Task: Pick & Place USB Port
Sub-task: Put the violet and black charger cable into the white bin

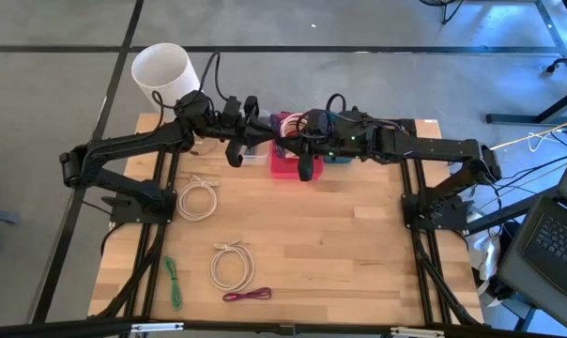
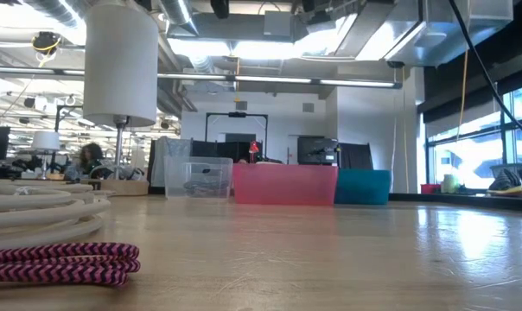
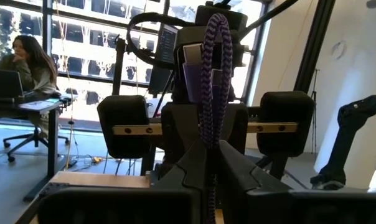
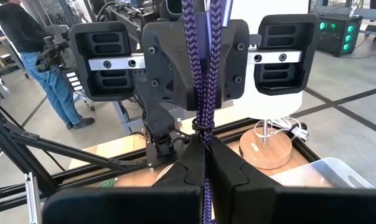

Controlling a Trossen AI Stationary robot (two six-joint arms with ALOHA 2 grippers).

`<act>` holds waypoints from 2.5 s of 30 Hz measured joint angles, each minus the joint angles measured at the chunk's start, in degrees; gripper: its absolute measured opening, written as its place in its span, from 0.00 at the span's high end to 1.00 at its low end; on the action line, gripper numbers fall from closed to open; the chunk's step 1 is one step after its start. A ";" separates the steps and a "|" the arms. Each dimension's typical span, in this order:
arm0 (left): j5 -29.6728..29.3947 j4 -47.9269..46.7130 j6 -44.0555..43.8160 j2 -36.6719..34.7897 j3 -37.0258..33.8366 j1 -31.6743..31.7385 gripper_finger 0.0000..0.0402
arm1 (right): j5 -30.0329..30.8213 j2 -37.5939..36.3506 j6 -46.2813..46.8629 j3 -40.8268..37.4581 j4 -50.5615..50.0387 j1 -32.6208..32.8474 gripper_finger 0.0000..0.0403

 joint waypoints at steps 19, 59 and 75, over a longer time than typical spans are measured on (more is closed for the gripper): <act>-0.18 -0.22 -2.08 0.00 0.00 0.00 0.97 | 11.42 -2.80 -6.11 0.00 -15.65 -0.22 0.43; -34.91 -65.42 -2.31 30.47 24.44 13.84 0.98 | 35.78 -21.29 12.05 0.00 -51.32 -0.26 0.34; -32.89 -67.27 -1.60 39.05 24.44 17.30 0.98 | 33.46 -21.29 16.28 0.00 -54.30 -0.26 0.35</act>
